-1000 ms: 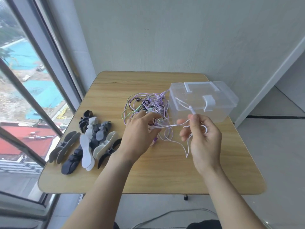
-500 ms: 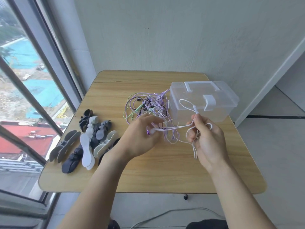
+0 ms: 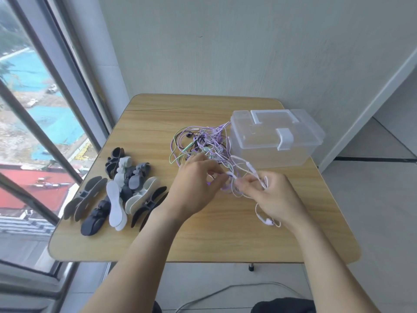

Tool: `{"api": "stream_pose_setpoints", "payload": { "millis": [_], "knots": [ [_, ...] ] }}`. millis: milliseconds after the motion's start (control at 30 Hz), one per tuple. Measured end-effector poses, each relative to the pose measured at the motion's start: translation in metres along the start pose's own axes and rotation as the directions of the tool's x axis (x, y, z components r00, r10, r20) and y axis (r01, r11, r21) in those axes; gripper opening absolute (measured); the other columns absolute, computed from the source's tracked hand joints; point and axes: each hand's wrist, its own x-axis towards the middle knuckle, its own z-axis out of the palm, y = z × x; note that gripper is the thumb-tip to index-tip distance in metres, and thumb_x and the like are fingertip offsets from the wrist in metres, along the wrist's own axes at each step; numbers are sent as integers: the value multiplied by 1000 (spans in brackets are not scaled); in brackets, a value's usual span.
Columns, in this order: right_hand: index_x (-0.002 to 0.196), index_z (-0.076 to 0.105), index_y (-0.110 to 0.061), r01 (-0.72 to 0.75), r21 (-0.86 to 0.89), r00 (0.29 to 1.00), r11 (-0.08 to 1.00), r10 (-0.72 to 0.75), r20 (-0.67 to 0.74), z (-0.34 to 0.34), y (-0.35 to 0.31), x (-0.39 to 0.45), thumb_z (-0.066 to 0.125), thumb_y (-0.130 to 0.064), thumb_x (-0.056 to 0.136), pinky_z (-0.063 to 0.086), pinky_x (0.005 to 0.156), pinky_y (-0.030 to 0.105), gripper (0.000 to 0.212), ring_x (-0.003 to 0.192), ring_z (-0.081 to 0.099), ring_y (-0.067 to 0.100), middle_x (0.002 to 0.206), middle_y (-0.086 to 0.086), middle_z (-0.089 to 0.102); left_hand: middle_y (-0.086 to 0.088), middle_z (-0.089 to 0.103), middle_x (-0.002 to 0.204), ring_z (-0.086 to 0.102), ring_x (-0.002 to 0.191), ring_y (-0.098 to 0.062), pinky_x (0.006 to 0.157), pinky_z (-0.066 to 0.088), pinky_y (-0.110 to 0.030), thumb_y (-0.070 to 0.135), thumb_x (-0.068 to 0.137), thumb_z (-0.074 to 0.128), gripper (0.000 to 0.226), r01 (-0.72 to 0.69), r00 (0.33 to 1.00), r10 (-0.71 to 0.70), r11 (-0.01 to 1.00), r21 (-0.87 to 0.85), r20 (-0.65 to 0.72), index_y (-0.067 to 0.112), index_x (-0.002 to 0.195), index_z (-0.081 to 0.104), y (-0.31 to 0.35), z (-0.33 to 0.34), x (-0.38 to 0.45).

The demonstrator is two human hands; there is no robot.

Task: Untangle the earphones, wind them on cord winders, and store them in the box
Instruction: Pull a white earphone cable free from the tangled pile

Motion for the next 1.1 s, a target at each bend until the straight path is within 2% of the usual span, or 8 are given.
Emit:
{"api": "stream_pose_setpoints", "payload": {
  "millis": [133,267,400,633,700,800,933,1100],
  "knots": [
    [72,69,-16,119,-40,991,992,-121,-56,2,4,4,69,-33,93,44,58,36,27,50,41,18,47,-8,52,12,55,76,50,77,3,70,33,-9,30,90,67,19,54,997,-56,997,-48,-52,19,76,73,4,2,-1],
    [68,65,-26,254,-36,954,967,-256,-154,11,2,5,68,-30,93,28,51,28,25,48,30,9,46,-9,38,-2,47,59,37,58,-13,59,36,-32,39,94,53,37,193,969,-172,975,-114,176,11,75,65,5,8,-2],
    [83,71,-8,299,193,953,935,-283,-108,25,-10,4,65,-7,96,39,55,19,15,48,49,4,52,-3,61,-19,59,69,37,56,-13,55,36,-30,35,95,52,32,256,950,-191,929,-267,246,15,78,71,9,8,-1],
    [70,57,-16,180,560,947,808,12,-321,8,-21,9,56,-16,101,17,48,33,32,45,22,13,49,-6,31,17,56,48,49,47,0,48,34,-14,19,99,49,27,355,918,-387,901,-250,-90,9,81,66,8,-7,5],
    [73,53,-3,148,456,902,877,70,-427,-11,-15,10,57,-22,101,23,48,28,34,44,24,14,50,-4,29,12,55,51,50,50,-3,49,33,-17,21,99,48,28,386,855,-462,870,-306,-237,9,84,69,-1,-15,8],
    [69,39,4,36,158,858,987,51,-511,-31,6,9,63,-32,93,28,54,34,49,54,28,21,58,4,28,-5,61,70,61,76,-34,67,48,-38,32,95,44,32,417,739,-578,796,-438,-346,8,85,62,-20,-21,12],
    [62,49,-3,-147,-283,942,948,47,-332,-37,19,7,68,-39,90,23,52,32,49,58,30,21,57,8,32,-8,64,102,61,98,-33,86,45,-38,28,95,52,29,492,685,-666,723,-485,-297,10,115,44,-22,-19,10],
    [86,69,-26,-257,-359,966,897,250,-69,-33,5,-2,87,-61,60,42,58,20,47,76,58,2,75,-12,63,0,52,105,45,96,-14,84,34,-21,6,77,56,36,160,814,-212,977,-141,-542,12,112,60,16,-17,0]
  ]
}}
